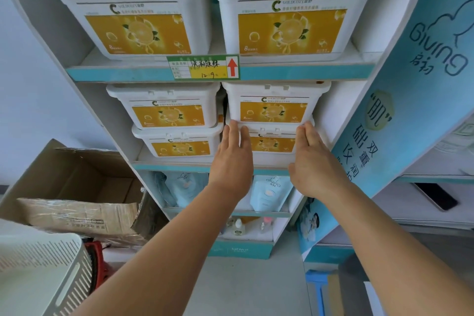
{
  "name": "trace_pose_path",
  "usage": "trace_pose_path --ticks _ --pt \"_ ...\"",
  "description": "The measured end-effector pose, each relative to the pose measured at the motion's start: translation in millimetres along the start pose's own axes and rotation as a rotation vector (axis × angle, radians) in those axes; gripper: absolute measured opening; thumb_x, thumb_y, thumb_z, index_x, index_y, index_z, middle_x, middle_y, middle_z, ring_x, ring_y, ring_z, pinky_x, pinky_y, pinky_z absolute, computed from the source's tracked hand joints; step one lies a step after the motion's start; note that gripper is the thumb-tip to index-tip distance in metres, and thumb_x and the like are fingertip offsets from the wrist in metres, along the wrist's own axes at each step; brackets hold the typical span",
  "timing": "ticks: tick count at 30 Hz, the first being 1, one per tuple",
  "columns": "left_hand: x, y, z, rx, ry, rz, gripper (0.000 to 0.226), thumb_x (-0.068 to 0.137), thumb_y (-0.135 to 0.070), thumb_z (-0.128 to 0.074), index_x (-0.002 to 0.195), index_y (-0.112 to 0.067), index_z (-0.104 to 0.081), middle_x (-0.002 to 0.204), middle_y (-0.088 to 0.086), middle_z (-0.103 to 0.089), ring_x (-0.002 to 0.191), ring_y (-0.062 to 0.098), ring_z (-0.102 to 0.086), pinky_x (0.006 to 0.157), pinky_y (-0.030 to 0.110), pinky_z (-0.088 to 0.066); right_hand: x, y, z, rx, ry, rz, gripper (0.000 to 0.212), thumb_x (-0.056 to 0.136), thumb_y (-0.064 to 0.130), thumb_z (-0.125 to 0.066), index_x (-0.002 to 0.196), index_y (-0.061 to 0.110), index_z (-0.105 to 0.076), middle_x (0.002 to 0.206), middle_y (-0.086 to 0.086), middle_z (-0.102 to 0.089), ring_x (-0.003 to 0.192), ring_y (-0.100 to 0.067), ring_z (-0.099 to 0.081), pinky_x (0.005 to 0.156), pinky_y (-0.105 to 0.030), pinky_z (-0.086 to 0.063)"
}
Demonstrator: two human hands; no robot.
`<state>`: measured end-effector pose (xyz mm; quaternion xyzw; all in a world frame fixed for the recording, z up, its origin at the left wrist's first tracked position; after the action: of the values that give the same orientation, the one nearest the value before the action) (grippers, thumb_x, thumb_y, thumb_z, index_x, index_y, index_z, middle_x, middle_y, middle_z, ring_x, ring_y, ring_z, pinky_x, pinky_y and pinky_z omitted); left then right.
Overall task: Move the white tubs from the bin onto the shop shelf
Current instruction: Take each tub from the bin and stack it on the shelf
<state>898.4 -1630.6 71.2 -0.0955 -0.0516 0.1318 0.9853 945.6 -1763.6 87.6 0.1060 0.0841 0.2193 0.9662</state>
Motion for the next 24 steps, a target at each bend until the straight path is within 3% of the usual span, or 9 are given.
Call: trace_pose_path --ticks 4,9,10,13,16,19,24 --pt "-7 8 12 0.009 -0.007 -0.046 0.075 0.095 -0.008 -0.049 0.150 -0.007 0.002 0.159 0.009 0.009 0.147 0.024 0.006 0.117 0.031 -0.010 0 2 -3 -0.008 0.007 -0.041 0.082 0.096 0.024 -0.047 0.149 0.008 0.012 0.157 -0.004 0.023 0.148 -0.021 0.007 0.117 -0.035 -0.015" --pt "-39 57 37 0.106 -0.209 0.004 0.073 0.080 -0.009 -0.065 0.145 -0.008 -0.031 0.140 0.017 -0.038 0.130 0.035 -0.037 0.104 0.039 -0.038 -10 49 -1 0.018 -0.084 0.105 0.072 0.098 0.030 -0.042 0.151 0.012 0.003 0.160 -0.003 0.007 0.148 -0.022 0.005 0.118 -0.035 -0.008" --pt "-43 72 38 0.144 -0.208 0.054 0.074 0.081 -0.011 -0.065 0.145 -0.008 -0.029 0.140 0.019 -0.036 0.131 0.037 -0.035 0.106 0.041 -0.036 -11 66 -3 0.037 -0.081 0.174 0.070 0.098 0.029 -0.041 0.151 0.014 0.003 0.161 -0.002 0.006 0.148 -0.020 0.005 0.119 -0.034 -0.006" --pt "-51 118 35 0.166 -0.113 0.180 0.076 0.092 -0.017 -0.050 0.150 -0.013 -0.001 0.153 0.020 -0.005 0.143 0.037 -0.005 0.117 0.042 -0.012 -11 113 -14 0.029 -0.063 0.344 0.071 0.099 0.030 -0.040 0.151 0.019 0.007 0.160 0.001 0.011 0.147 -0.017 0.010 0.118 -0.031 0.000" --pt "-52 140 34 0.222 -0.069 0.150 0.076 0.096 -0.020 -0.042 0.149 -0.015 0.012 0.155 0.018 0.012 0.144 0.035 0.009 0.118 0.041 -0.002 2 139 -32 -0.060 -0.027 0.387 0.075 0.100 0.030 -0.039 0.149 0.016 0.015 0.157 -0.001 0.024 0.146 -0.017 0.018 0.118 -0.032 0.003" --pt "-50 147 34 0.244 -0.058 0.078 0.079 0.096 -0.019 -0.042 0.149 -0.016 0.016 0.156 0.015 0.016 0.144 0.033 0.013 0.118 0.040 -0.001 11 147 -46 -0.082 -0.005 0.335 0.080 0.098 0.025 -0.042 0.147 0.013 0.021 0.155 -0.004 0.029 0.146 -0.018 0.017 0.119 -0.033 -0.001" --pt "-38 160 36 0.223 -0.059 0.028 0.083 0.095 -0.019 -0.049 0.150 -0.018 0.013 0.157 0.011 0.015 0.145 0.030 0.012 0.118 0.039 -0.010 12 157 -50 -0.063 -0.039 0.267 0.082 0.096 0.018 -0.046 0.149 0.013 0.016 0.157 -0.004 0.023 0.148 -0.020 0.006 0.117 -0.031 -0.011"
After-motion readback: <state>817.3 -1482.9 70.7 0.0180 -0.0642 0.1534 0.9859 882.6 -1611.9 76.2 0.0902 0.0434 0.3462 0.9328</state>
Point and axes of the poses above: each hand's wrist, its own x-axis towards the middle knuckle, its own z-axis out of the back of the hand, y = z × x, the point moved 8 cm from there along x, towards the middle knuckle
